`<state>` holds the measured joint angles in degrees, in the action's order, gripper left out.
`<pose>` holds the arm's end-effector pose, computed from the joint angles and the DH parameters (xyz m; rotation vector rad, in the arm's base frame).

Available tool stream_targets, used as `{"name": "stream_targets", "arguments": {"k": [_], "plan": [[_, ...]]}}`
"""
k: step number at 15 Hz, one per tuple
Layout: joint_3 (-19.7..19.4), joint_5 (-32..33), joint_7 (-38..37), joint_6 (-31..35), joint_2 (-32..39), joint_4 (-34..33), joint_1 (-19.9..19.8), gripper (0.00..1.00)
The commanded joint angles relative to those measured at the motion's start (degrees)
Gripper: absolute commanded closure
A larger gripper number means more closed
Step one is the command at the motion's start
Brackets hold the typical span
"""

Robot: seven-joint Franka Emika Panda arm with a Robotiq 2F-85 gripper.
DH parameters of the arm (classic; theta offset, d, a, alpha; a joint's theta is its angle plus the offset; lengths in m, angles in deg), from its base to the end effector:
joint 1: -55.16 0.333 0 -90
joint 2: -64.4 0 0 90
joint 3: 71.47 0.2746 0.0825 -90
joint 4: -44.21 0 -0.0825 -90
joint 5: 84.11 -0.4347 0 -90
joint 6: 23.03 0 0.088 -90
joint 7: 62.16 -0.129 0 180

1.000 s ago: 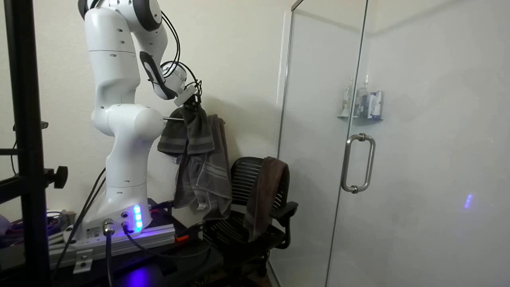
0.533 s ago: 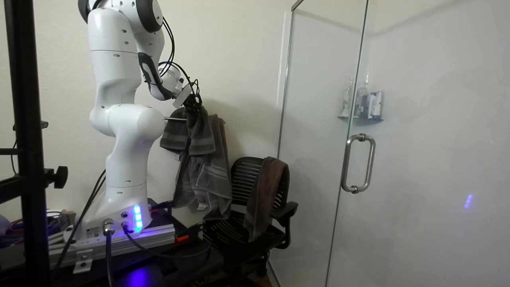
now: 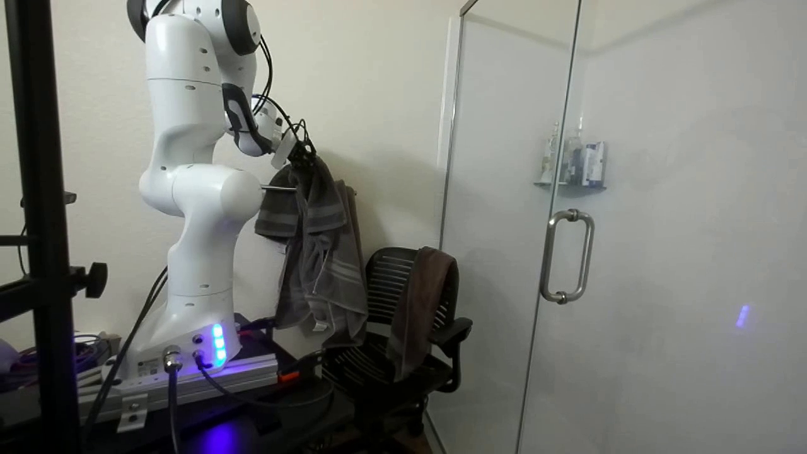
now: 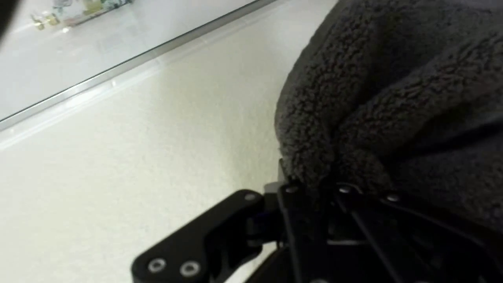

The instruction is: Remove the leftmost towel from the bar and put it on the black seat

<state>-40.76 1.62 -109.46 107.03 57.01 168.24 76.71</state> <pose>0.4019 0.4558 0.4163 1.8133 1.0737 1.2862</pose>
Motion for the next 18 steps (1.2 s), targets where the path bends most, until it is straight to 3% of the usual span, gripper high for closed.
{"name": "stream_targets", "arguments": {"k": [1, 3, 6, 10, 12, 13, 16, 17, 18], "plan": [[4.25, 2.20, -6.20, -15.67, 8.99, -13.26, 4.28, 0.97], [6.19, 3.70, -10.05, -24.81, 13.76, -19.16, 6.76, 0.97], [6.17, 6.03, -16.22, -36.22, 20.26, -26.29, 11.05, 0.97], [3.60, 6.53, -23.33, -47.16, 27.64, -35.83, 16.88, 0.97], [0.94, 9.91, -28.10, -51.65, 30.29, -38.28, 20.73, 0.97], [0.98, 6.01, -25.33, -47.01, 26.65, -34.02, 19.03, 0.88], [-1.11, 7.82, -28.00, -49.90, 29.33, -36.72, 22.07, 0.88], [-0.90, 7.23, -26.31, -48.01, 28.95, -36.48, 21.52, 0.97], [-1.26, 7.87, -27.45, -46.47, 28.99, -36.38, 21.55, 0.97]]}}
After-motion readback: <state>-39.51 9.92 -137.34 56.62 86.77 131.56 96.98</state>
